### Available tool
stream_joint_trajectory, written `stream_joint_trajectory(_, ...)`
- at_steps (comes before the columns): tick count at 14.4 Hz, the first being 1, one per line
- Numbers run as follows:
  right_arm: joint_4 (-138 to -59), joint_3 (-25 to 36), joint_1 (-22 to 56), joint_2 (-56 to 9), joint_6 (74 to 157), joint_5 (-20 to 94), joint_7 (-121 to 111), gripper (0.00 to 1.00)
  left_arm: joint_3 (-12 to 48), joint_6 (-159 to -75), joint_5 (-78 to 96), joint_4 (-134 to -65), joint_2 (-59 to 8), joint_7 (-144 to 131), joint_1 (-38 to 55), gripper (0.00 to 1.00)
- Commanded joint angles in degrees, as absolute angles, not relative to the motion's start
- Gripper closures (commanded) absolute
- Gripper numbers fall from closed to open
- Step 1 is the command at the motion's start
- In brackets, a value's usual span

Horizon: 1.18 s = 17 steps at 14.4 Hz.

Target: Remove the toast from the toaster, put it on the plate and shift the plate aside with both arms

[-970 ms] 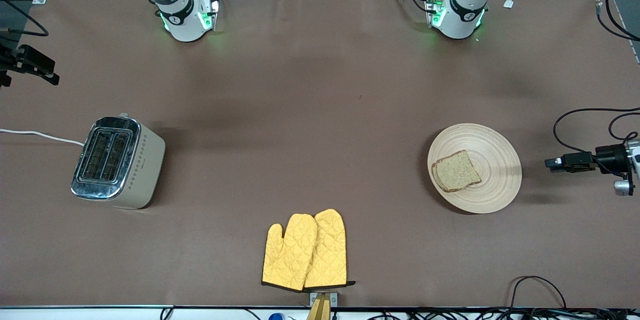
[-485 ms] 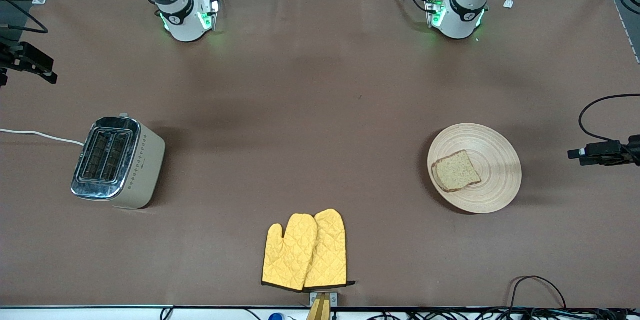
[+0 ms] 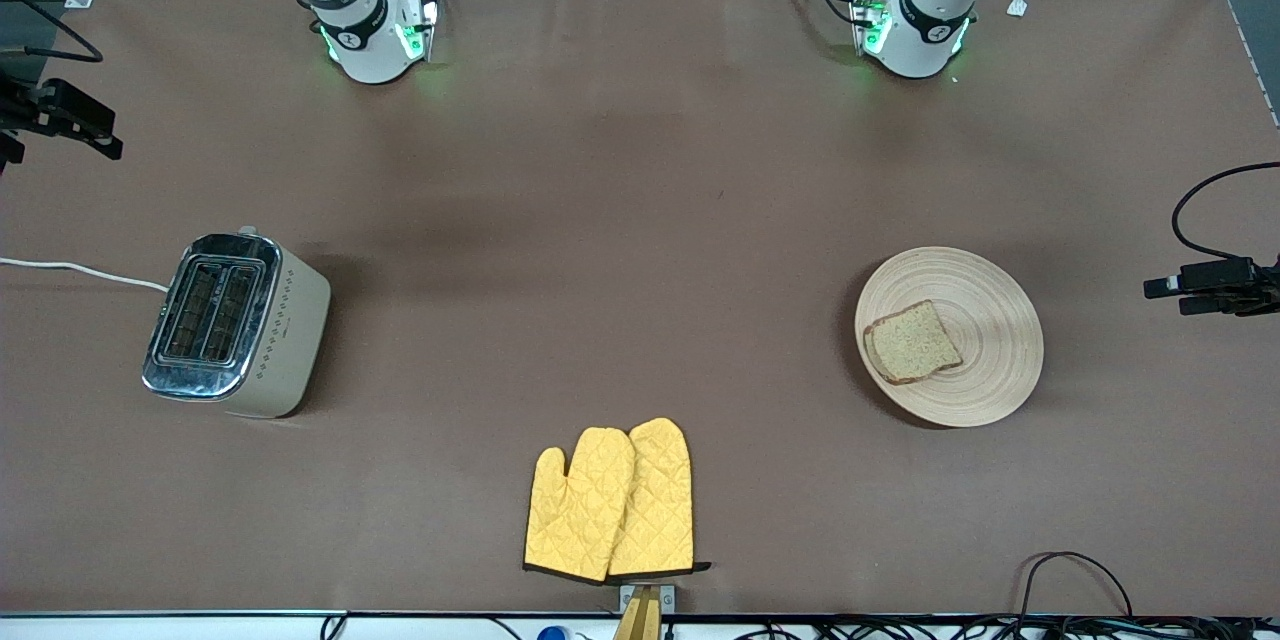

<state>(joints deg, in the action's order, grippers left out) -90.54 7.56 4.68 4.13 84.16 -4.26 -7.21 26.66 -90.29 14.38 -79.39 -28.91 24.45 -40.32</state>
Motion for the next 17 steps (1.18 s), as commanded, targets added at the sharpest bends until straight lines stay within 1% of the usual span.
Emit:
stream_joint_trajectory(1,-89.83,5.46,2.56,4.4,83.41,-4.75,-6.59,0.0,27.24,-89.47,10.83,-79.45,-27.86,23.73,-39.46,0.0)
stream_joint_trajectory(2,-89.65,4.75,1.68,4.31,83.41,-4.57,-6.59,0.0,28.2,-89.47,9.77,-79.45,-27.69,23.82,-39.38,0.0)
stream_joint_trajectory(4,-89.65,4.66,1.49,4.31,83.32,-3.69,-6.5,0.0,27.08,-90.26,8.79,-79.28,-27.25,23.99,-37.89,0.0)
stream_joint_trajectory(5,-89.65,4.57,1.41,4.31,83.23,-3.69,-6.59,0.0,25.07,-90.26,8.79,-79.1,-26.38,23.99,-36.49,0.0)
stream_joint_trajectory(7,-89.65,4.57,0.88,4.31,82.45,-3.6,-6.68,0.0,18.93,-90.18,9.31,-79.1,-24.18,24.0,-30.7,0.0)
stream_joint_trajectory(10,-90.09,4.75,-0.17,4.31,82.35,1.3,-6.68,0.0,15.13,-90.18,9.05,-79.36,-19.88,21.02,-24.45,0.0)
stream_joint_trajectory(12,-90.09,4.66,-0.26,4.31,81.92,1.32,-6.59,0.0,12.23,-90.09,8.96,-79.63,-17.24,16.19,-20.76,0.0)
stream_joint_trajectory(15,-90.09,4.66,0.26,4.39,81.83,1.23,-6.77,0.0,11.51,-89.65,8.96,-79.72,-16.0,13.81,-19.25,0.0)
stream_joint_trajectory(17,-90.0,4.83,1.23,4.39,81.56,0.18,-6.86,0.0,10.03,-89.56,8.79,-79.8,-15.12,10.12,-17.23,0.0)
